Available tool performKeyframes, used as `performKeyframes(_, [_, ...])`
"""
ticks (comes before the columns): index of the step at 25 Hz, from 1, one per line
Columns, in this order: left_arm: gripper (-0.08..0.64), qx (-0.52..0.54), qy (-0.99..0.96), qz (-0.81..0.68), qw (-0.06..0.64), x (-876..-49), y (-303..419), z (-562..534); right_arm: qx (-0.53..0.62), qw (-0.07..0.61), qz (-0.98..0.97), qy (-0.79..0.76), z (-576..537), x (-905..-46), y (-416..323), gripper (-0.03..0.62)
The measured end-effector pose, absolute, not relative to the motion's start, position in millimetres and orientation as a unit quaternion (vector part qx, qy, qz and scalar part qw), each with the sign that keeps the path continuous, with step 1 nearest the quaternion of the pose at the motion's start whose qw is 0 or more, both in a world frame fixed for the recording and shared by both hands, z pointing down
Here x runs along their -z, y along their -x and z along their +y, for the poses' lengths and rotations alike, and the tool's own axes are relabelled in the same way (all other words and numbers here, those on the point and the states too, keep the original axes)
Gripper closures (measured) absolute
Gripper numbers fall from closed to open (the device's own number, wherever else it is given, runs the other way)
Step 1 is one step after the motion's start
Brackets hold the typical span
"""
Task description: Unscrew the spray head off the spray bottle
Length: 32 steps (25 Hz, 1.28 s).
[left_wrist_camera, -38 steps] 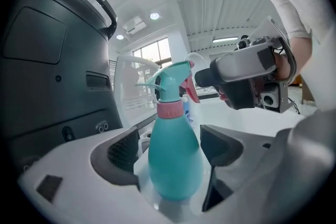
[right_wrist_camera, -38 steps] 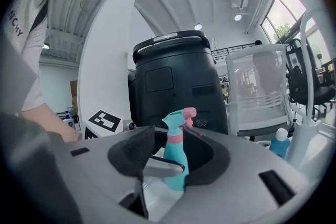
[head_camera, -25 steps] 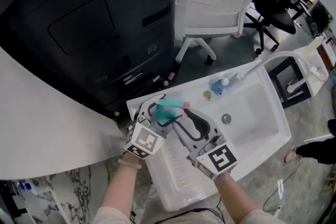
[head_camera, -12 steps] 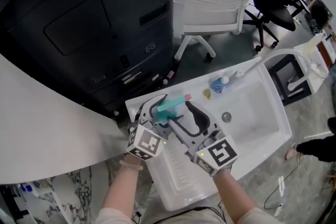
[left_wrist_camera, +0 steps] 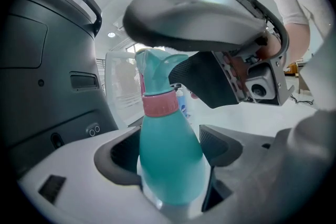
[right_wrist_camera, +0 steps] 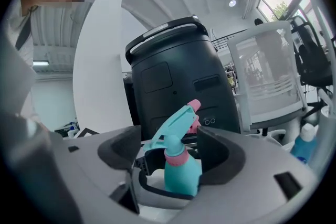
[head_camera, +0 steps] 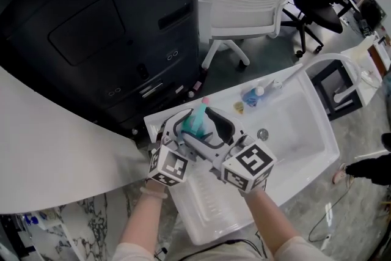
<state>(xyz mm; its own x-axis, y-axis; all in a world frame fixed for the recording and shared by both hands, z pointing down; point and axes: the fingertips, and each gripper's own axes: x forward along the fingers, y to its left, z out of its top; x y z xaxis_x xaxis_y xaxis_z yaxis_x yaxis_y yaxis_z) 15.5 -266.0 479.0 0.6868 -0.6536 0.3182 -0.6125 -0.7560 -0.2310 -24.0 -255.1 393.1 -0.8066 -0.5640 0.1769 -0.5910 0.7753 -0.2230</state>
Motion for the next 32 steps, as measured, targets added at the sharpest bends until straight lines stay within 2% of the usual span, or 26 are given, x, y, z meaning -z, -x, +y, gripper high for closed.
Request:
performKeyframes(3, [0.212,0.191,0.916,0.348,0.051,-478.7,-16.1,-265.9,-0.115,0.086,-0.94,-0.311,-255.8,-395.7,27.4,0.283])
performKeyframes(11, [0.212,0.173,0.919,0.351,0.038,-477.5,-14.1,-269.4,-0.104,0.111,-0.931,-0.332,-253.8,-404.4,5.4,0.357])
performKeyframes(32, [0.21,0.141,0.929,0.342,0.032,-471.9,-12.8,-270.9,-0.149,0.058,-0.915,-0.371,-282.0,-404.0,-21.9,0.413])
